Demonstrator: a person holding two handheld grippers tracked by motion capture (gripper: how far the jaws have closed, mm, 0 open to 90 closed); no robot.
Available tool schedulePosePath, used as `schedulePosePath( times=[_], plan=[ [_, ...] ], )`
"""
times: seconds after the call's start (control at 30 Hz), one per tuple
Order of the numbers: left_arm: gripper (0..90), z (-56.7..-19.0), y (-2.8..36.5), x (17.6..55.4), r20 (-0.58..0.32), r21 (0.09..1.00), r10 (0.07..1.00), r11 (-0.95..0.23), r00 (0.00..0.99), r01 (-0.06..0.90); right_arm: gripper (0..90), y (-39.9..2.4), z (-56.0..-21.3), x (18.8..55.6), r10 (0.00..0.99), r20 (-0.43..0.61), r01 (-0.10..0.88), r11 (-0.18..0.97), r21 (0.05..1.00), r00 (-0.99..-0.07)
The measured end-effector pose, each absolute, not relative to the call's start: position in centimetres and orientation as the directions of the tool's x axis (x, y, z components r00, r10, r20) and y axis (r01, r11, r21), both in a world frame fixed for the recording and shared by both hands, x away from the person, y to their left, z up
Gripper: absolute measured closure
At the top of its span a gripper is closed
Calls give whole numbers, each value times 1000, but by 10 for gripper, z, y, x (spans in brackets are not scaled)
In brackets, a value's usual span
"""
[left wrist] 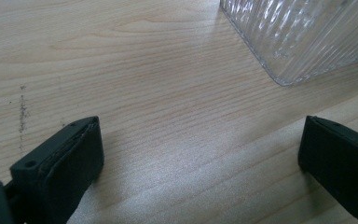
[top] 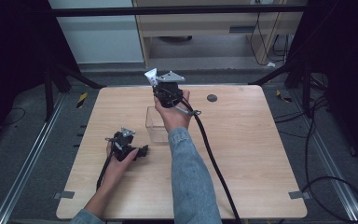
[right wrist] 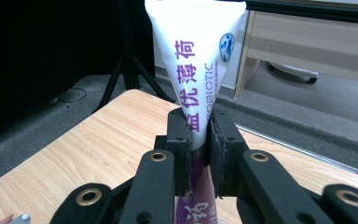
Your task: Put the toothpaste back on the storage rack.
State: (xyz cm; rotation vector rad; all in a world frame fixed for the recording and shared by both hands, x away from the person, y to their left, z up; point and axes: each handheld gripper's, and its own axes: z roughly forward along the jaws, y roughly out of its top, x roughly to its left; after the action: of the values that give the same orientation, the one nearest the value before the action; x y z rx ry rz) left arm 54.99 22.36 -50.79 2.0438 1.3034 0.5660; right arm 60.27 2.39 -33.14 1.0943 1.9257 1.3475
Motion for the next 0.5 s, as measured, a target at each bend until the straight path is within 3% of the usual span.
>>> schedulePosePath(
  times=[0.5],
  plan=[
    [0, -508, 224, 550, 17, 713, 910, -302, 415, 633, 796, 29, -359, 602, 848, 14, 340, 197, 919, -530]
  ],
)
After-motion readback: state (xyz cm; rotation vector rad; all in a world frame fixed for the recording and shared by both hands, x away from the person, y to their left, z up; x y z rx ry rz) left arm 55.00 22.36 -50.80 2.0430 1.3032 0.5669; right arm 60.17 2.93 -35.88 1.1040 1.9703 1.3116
